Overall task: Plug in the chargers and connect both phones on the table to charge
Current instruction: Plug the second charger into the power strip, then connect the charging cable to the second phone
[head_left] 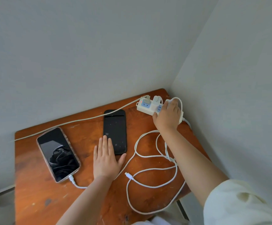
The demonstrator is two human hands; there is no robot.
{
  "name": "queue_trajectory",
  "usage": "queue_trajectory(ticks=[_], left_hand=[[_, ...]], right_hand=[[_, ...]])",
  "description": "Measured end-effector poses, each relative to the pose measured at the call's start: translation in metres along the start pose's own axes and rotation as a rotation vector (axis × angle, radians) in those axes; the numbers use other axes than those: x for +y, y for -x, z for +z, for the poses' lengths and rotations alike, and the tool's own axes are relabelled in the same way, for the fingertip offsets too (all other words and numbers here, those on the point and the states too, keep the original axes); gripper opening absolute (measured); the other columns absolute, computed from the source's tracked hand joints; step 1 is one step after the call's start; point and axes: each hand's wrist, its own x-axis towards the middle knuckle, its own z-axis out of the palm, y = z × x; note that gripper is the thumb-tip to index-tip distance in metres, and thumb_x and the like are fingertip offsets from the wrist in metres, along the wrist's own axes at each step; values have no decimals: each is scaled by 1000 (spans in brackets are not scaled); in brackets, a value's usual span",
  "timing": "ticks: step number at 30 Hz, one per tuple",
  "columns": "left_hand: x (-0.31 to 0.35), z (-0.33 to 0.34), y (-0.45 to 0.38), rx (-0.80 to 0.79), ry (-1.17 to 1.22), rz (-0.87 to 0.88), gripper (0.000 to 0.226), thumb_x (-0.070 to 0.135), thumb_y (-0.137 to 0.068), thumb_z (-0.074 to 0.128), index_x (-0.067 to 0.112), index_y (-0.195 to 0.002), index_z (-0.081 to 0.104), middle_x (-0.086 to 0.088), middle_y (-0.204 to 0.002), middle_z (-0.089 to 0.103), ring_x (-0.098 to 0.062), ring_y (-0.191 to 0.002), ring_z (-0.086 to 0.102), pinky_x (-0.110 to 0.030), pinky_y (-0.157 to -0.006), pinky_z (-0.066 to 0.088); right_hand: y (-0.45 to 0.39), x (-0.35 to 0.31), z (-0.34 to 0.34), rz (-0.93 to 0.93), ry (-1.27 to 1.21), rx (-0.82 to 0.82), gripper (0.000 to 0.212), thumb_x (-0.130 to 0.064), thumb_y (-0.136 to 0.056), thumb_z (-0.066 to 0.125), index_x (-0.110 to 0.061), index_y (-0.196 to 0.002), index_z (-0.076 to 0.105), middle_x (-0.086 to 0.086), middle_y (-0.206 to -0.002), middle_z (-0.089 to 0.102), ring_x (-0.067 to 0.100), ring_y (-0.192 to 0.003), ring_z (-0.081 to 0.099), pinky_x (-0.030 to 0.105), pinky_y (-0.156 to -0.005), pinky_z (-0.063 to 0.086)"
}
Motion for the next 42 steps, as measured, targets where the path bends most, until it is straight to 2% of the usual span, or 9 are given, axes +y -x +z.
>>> queue_trajectory(ticks=[21, 25, 28, 32, 34, 37, 40, 42], left_hand=[[-1, 4, -1, 26, -21, 1, 82, 66, -83, 15, 16, -142, -10, -5, -155, -9, -23, -141, -12, -34, -108, -12], [-1, 3, 0, 26, -10, 2, 81, 66, -84, 16, 16, -142, -10, -5, -155, -10, -22, -141, -13, -34, -108, -12], [-1, 2, 0, 18, 0, 2, 81, 65, -84, 18, 16, -142, -10, -6, -155, -10, -22, -141, -13, -34, -109, -11], [-2, 2, 1, 11, 7, 8, 80, 64, -85, 19, 15, -143, -9, -6, -155, -10, -22, -141, -13, -34, -111, -10], [-3, 2, 1, 11, 14, 9, 81, 64, -85, 20, 15, -143, -9, -6, -155, -9, -22, -142, -12, -34, -111, -9], [-4, 2, 0, 9, 34, 9, 81, 65, -85, 22, 16, -143, -7, -6, -155, -8, -21, -142, -11, -33, -111, -9], [-6, 1, 1, 6, 98, 19, 80, 64, -86, 26, 17, -143, -4, -3, -156, -7, -19, -142, -10, -31, -109, -11], [-9, -1, 1, 5, 164, 34, 78, 60, -87, 30, 17, -144, -1, -3, -156, -5, -17, -142, -8, -29, -109, -11]], right_hand=[[6, 11, 5, -54, -9, 1, 71, -37, -92, 54, -6, -145, 18, 22, -153, 16, 35, -142, 15, 40, -116, 19], [5, 11, -4, -48, -47, -33, 68, -28, -93, 55, -9, -146, 17, 21, -154, 14, 34, -141, 20, 39, -114, 26], [10, 15, -15, -63, -203, -86, 65, -18, -93, 55, -10, -146, 18, 19, -154, 11, 32, -138, 28, 37, -104, 42], [34, 26, -26, -154, -353, -68, 58, -9, -93, 53, -10, -144, 25, 14, -157, 7, 29, -141, 24, 31, -97, 48], [49, 34, -26, -198, -381, -37, 51, -8, -94, 52, -7, -141, 32, 13, -157, 13, 27, -141, 24, 30, -98, 46], [74, 48, -22, -245, -406, 3, 39, -5, -92, 54, -1, -131, 48, 15, -147, 38, 26, -135, 36, 28, -98, 43], [107, 56, -15, -370, -406, 40, 28, 5, -83, 63, 6, -111, 64, 22, -117, 65, 35, -111, 60, 31, -90, 45], [131, 58, -11, -479, -394, 41, 24, 7, -71, 75, 5, -96, 71, 20, -92, 74, 34, -88, 69, 34, -79, 51]])
